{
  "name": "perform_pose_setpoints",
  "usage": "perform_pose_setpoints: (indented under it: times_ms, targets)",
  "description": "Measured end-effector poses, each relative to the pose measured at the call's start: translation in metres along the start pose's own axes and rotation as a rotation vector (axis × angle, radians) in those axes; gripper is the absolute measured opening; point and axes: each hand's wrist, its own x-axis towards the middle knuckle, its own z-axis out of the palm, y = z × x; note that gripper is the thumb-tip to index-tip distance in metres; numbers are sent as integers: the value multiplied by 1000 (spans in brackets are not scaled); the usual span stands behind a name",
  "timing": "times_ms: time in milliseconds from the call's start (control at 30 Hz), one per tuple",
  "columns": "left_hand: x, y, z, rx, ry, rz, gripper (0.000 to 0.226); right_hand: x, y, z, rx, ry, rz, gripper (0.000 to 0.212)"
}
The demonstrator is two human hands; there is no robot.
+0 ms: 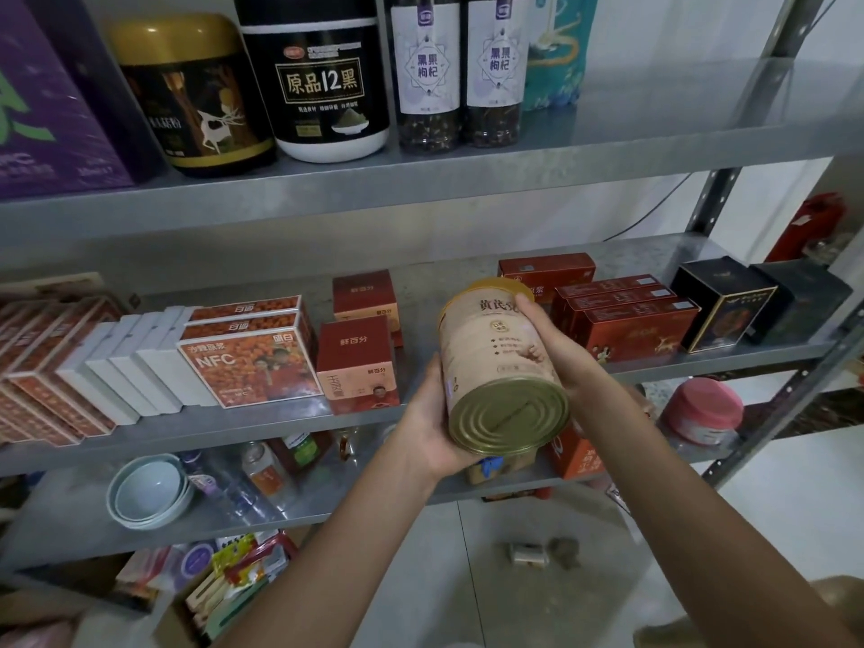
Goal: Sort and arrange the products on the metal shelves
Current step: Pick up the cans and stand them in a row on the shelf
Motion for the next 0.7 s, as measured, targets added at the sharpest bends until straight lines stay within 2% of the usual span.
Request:
perform_pose_setpoints:
  times_ms: [133, 267, 467, 600, 700]
  targets:
    - [2, 4, -5, 324, 34, 185, 72, 1, -19, -4, -371, 129, -141, 62]
    - [3, 2, -3, 377, 42, 211, 66, 0, -21, -3, -498, 132, -122, 72]
    - [8, -1, -1, 254, 42, 237, 62, 3, -21, -9, -284, 77, 10, 79]
    - [7, 3, 1, 152, -22, 158, 67, 0, -10, -13, -4, -12, 17, 63]
    - [6, 0, 4, 91, -67, 105, 72, 0, -2, -9, 156, -74, -2, 63]
